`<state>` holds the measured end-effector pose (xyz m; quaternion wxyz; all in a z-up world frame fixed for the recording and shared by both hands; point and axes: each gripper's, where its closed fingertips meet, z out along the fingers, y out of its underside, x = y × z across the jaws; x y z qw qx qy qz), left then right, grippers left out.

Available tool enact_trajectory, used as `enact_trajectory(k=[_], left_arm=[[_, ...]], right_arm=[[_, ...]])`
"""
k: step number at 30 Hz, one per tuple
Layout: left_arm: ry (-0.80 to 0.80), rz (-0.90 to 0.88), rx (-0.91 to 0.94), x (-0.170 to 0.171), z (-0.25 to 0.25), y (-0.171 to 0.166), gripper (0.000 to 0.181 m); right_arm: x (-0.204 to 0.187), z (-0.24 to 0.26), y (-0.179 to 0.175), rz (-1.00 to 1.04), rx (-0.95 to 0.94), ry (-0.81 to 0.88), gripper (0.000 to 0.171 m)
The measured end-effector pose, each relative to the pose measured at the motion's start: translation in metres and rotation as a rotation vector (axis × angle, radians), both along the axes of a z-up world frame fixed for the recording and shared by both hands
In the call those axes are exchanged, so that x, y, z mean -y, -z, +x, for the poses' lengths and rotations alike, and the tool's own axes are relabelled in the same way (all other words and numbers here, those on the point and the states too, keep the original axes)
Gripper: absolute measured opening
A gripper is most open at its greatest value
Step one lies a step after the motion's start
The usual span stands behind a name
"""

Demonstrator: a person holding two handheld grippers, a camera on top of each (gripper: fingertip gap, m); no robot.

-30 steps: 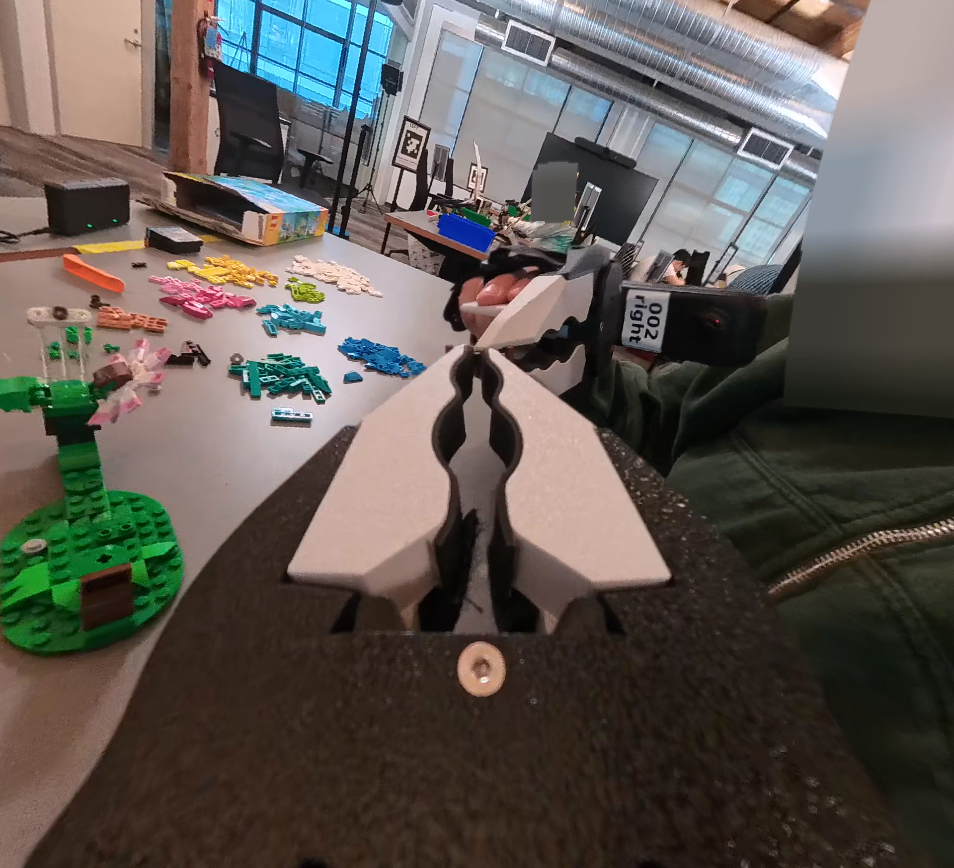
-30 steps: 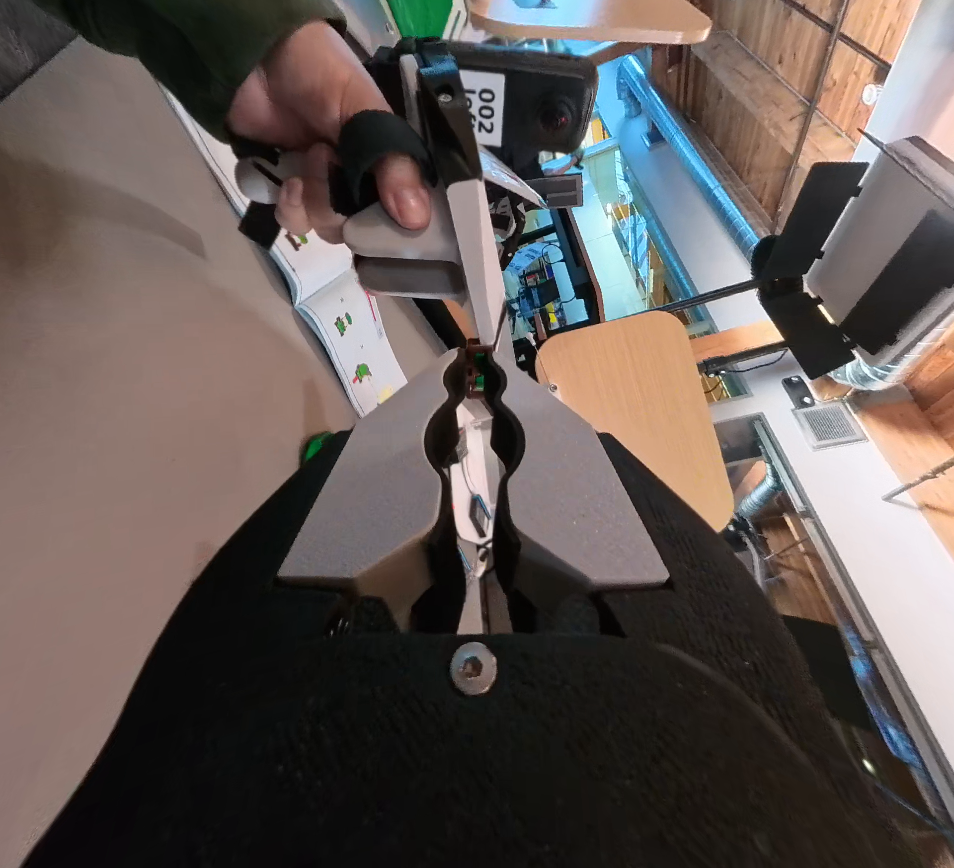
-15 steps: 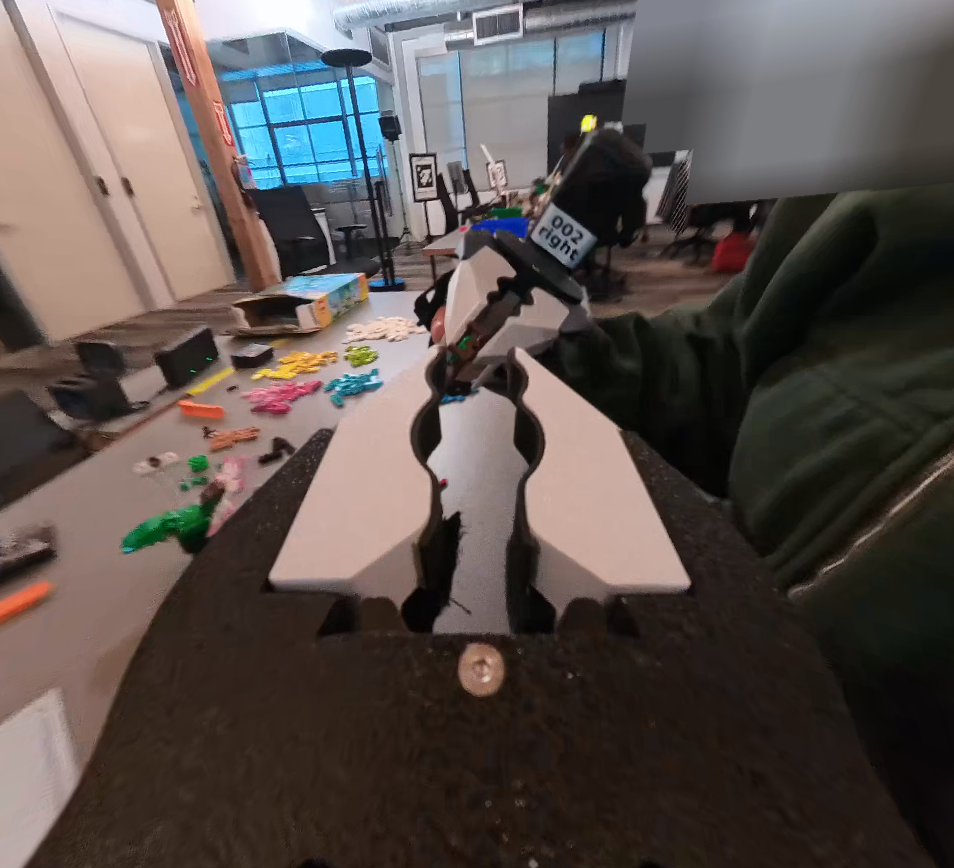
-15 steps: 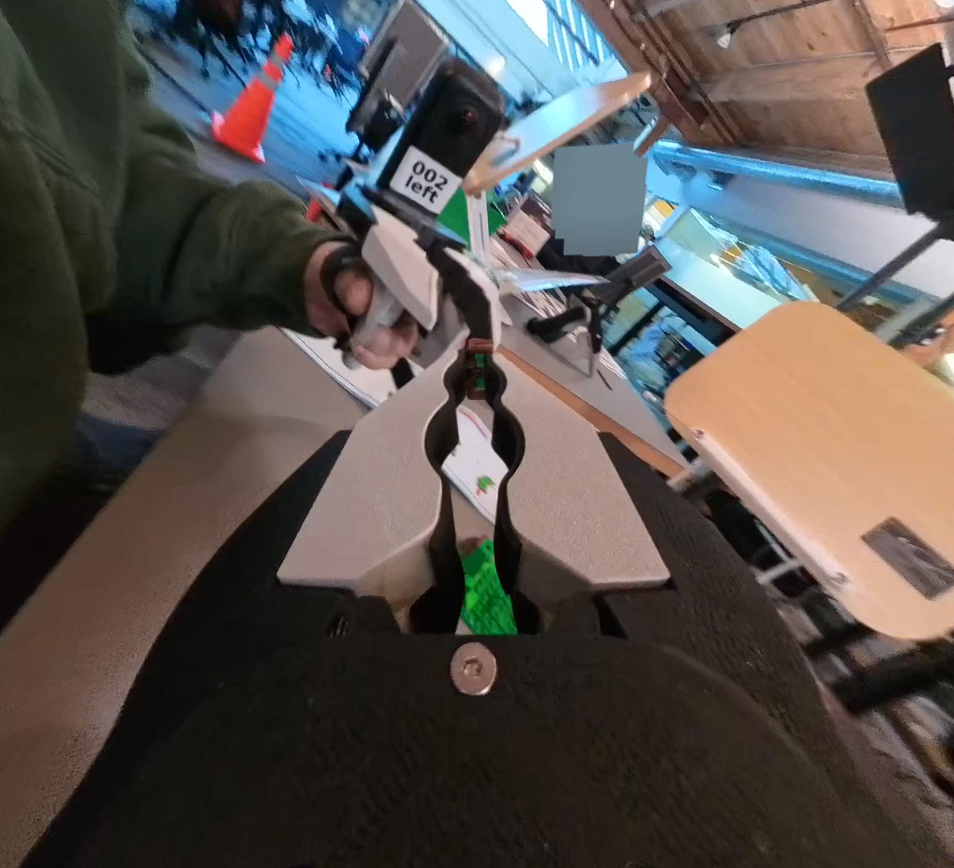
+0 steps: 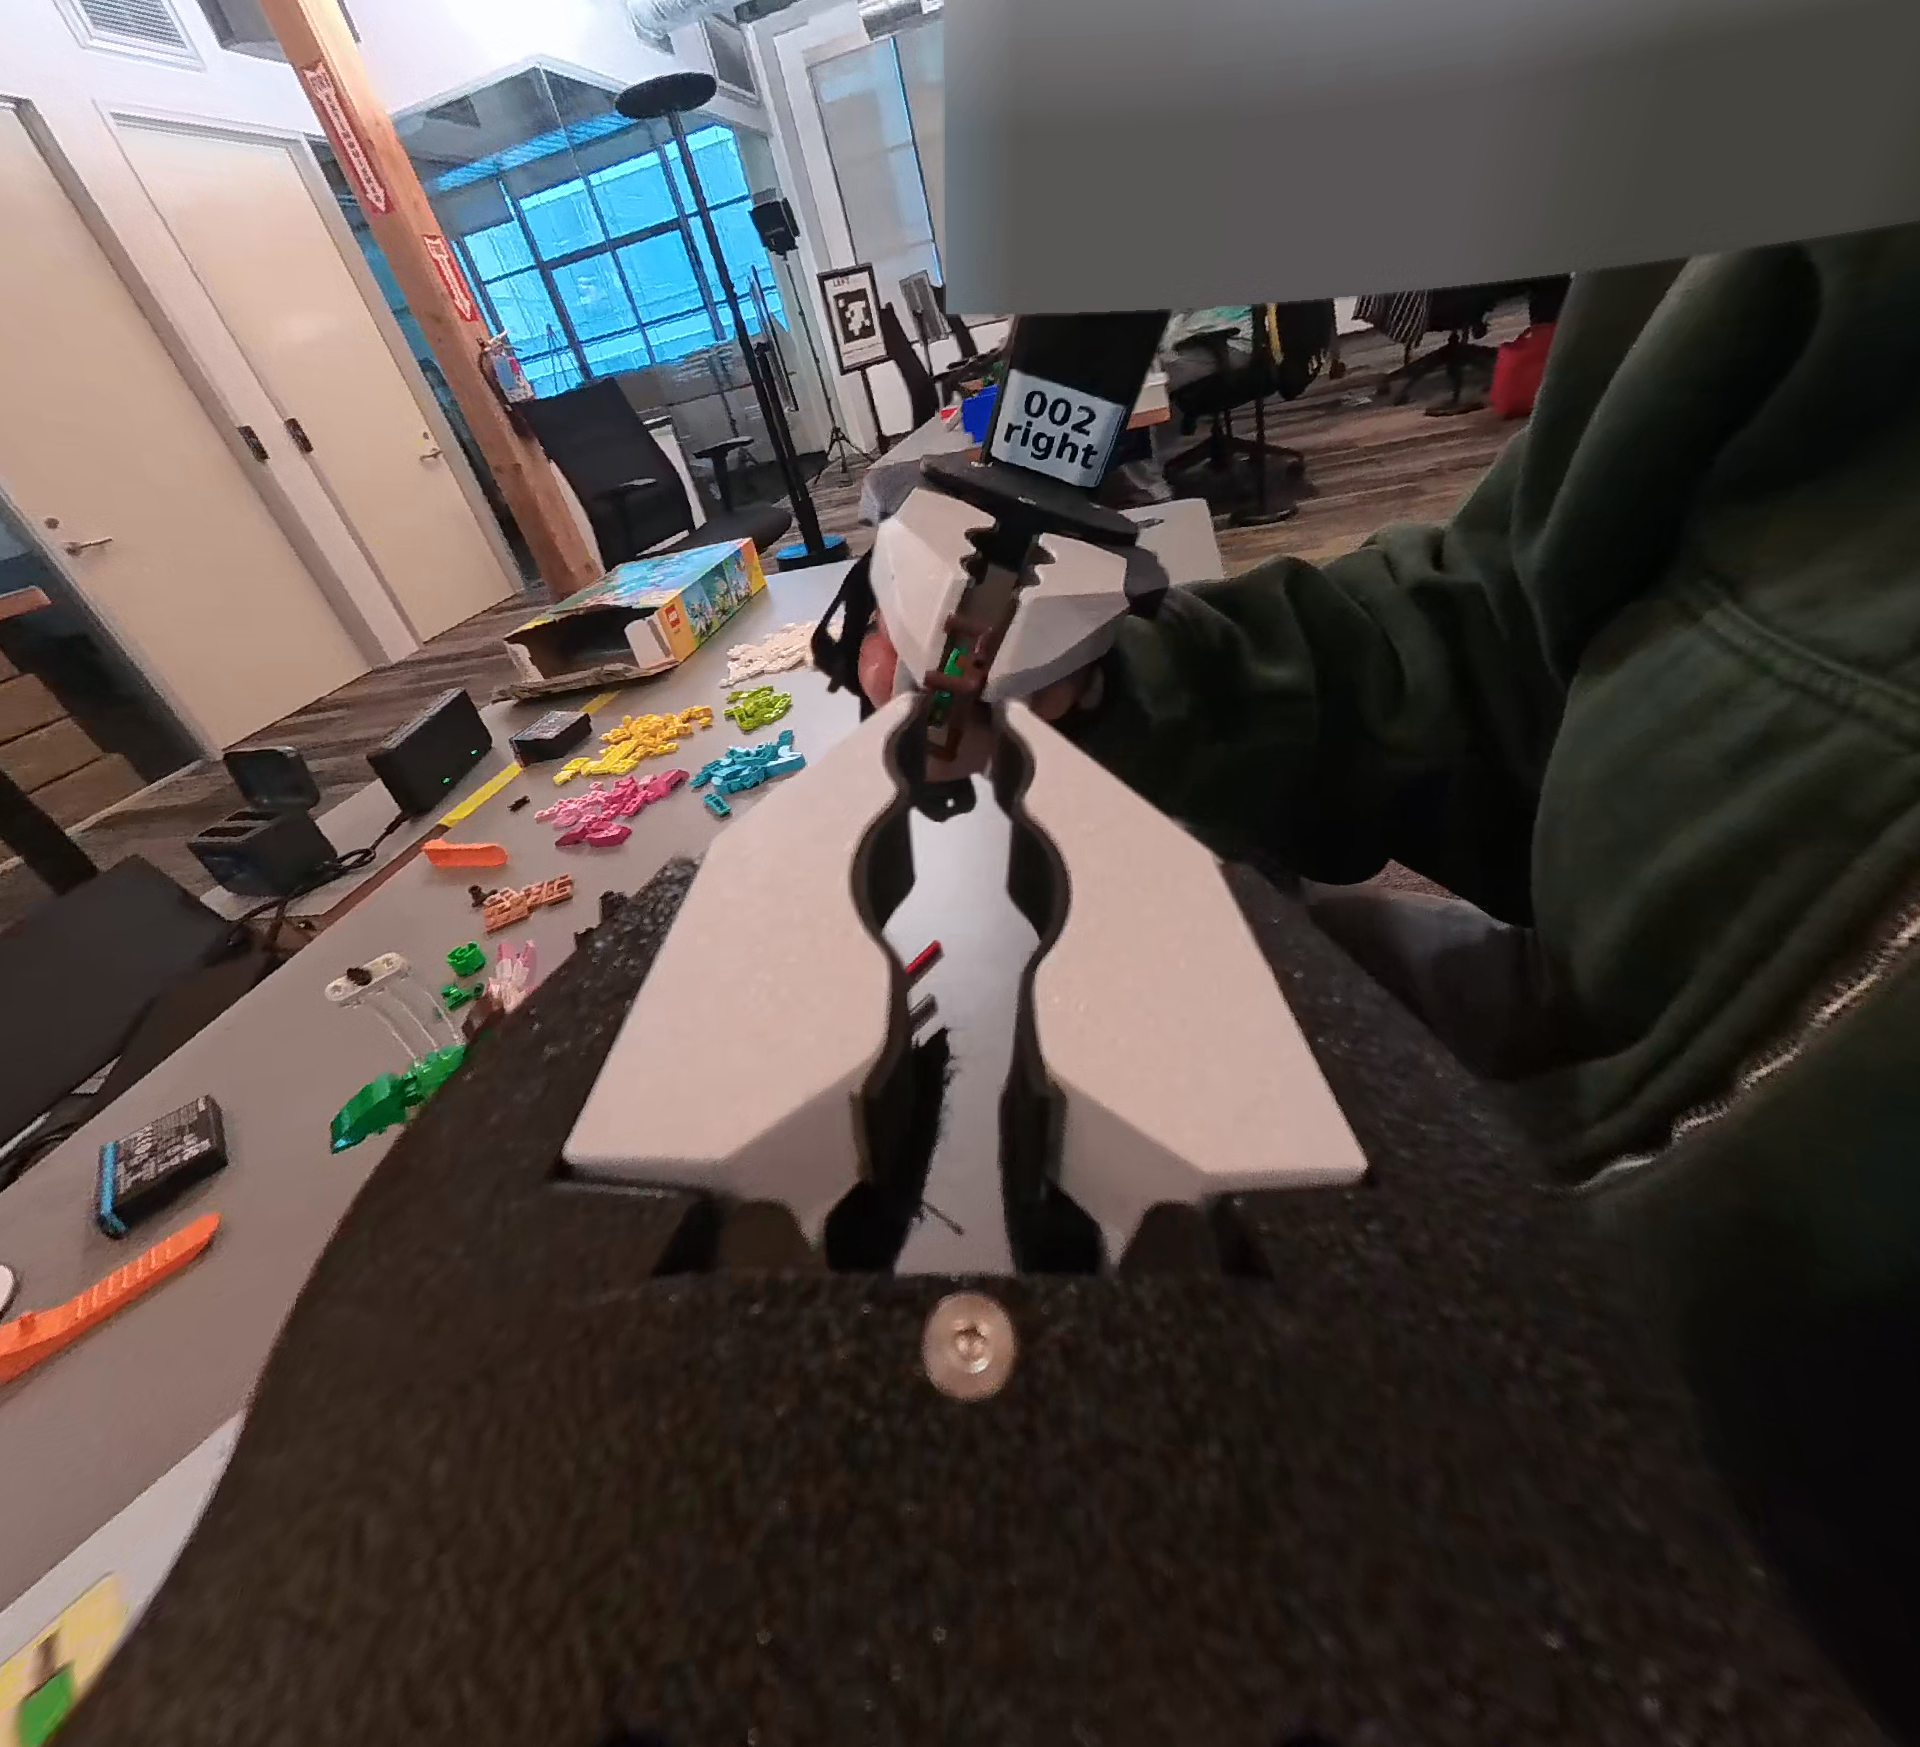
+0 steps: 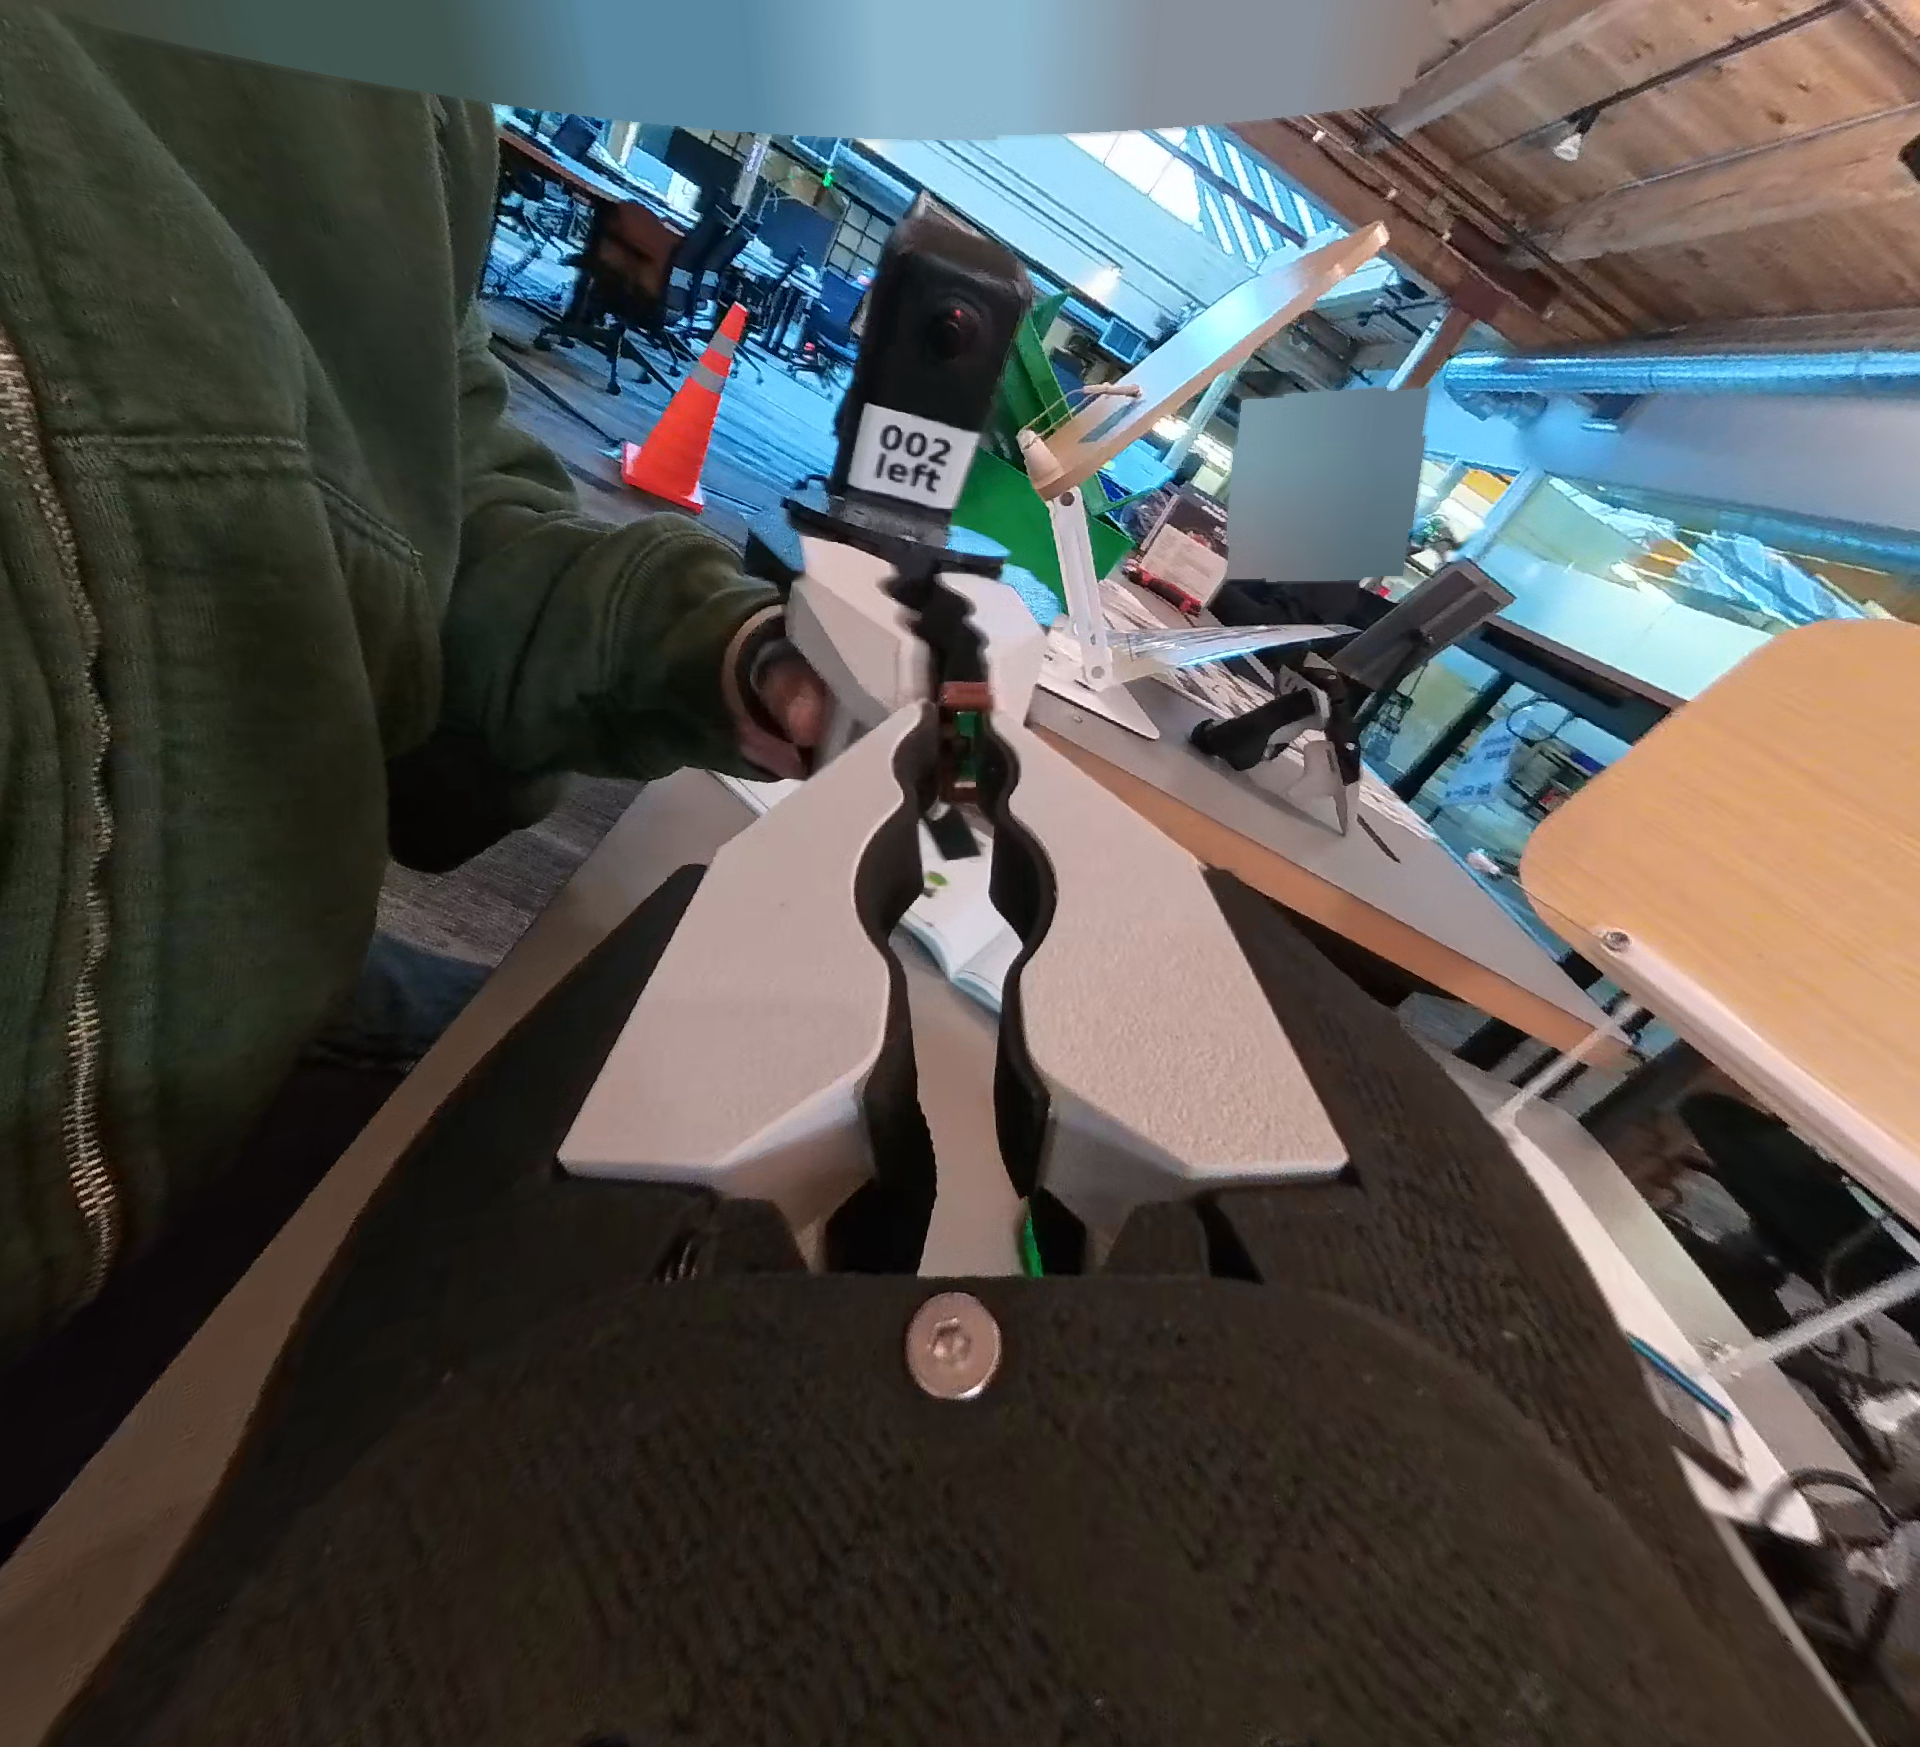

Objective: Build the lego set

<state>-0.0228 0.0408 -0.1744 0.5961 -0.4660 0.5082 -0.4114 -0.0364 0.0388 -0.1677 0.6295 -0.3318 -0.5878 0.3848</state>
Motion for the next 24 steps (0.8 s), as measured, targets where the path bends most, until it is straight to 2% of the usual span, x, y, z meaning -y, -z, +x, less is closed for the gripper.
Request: enact_trajectory(k=[10, 14, 17, 19, 21, 24], left_arm=[[-0.095, 0.168, -0.091, -0.004, -0.002, 0.008, 0.003], [-0.104, 0.183, -0.105, -0.005, -0.001, 0.011, 0.003], [-0.097, 0.088, -0.084, -0.01, 0.001, 0.012, 0.003], [-0.092, -0.019, -0.064, -0.017, 0.001, 0.014, 0.005], [-0.084, -0.113, -0.02, -0.023, -0.004, 0.015, 0.018], [-0.033, -0.283, 0.099, -0.03, -0.012, 0.006, 0.013]], right_arm=[[-0.002, -0.001, 0.007, -0.03, 0.045, -0.012, 0.004], [-0.002, 0.0, 0.01, -0.036, 0.073, -0.017, 0.004], [-0.008, 0.001, 0.011, -0.018, 0.066, 0.022, 0.004], [-0.013, 0.002, 0.014, 0.073, 0.065, 0.087, 0.005], [-0.02, 0.002, 0.019, 0.182, 0.102, 0.162, 0.005], [-0.028, 0.001, 0.032, 0.292, 0.169, 0.239, 0.004]])
